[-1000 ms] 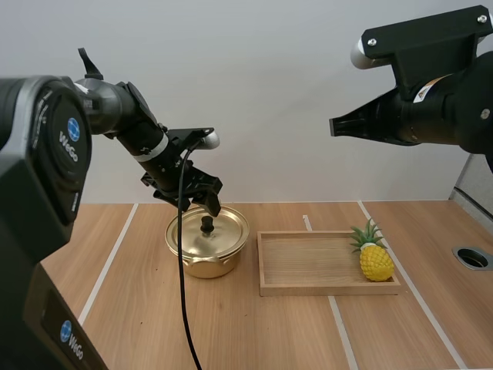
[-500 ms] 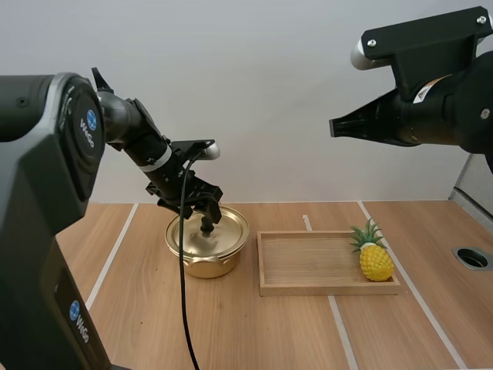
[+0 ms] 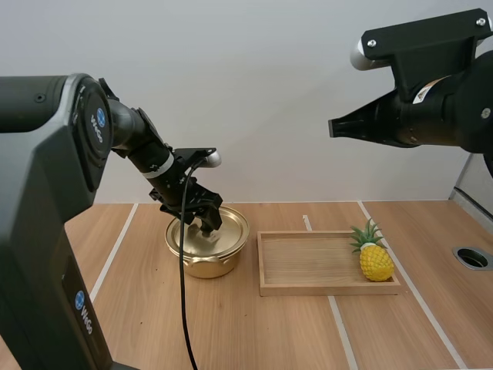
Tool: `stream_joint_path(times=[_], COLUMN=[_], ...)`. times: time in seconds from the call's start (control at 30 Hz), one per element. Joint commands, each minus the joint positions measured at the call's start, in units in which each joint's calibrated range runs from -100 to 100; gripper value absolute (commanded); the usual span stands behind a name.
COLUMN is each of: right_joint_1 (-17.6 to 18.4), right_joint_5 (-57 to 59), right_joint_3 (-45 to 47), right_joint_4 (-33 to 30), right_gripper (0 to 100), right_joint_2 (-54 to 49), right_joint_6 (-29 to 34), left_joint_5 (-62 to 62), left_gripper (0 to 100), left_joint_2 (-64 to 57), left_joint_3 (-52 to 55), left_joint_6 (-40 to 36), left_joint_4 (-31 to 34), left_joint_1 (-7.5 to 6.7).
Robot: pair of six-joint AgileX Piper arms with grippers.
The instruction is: Open the pot, put the pineapple inside, and close it
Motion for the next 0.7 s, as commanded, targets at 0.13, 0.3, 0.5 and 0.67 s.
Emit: stream_joint_path(times=[0.13,0.3,0.5,0.67], right_joint_1=[-0.27,-0.27,-0.78,-0.87], right_joint_5=[0.62,0.78,0.76,0.92], right_joint_3=[-0.43,-0.43,-0.43,-0.43], right_joint_4=[0.23,0.23,0.41,0.53], right_gripper=[0,0,0,0], right_joint_2=[-0.2,-0.2,-0.2,-0.2], right_joint_6=[0.45,0.45,0.45,0.45], left_joint_5=[-0.99,-0.99,-0.72,0.53], left_gripper=[100,100,100,100], left_joint_2=[-0.04,-0.04,0.5,2.32], left_joint_3=[0.23,0.23,0.23,0.34], left_joint_6=[1.88,2.87,4.07,4.07], left_joint_4=[-2.31,-2.31,-2.31,-2.07], left_joint_1=[-0.15,-0.15,-0.15,-0.15])
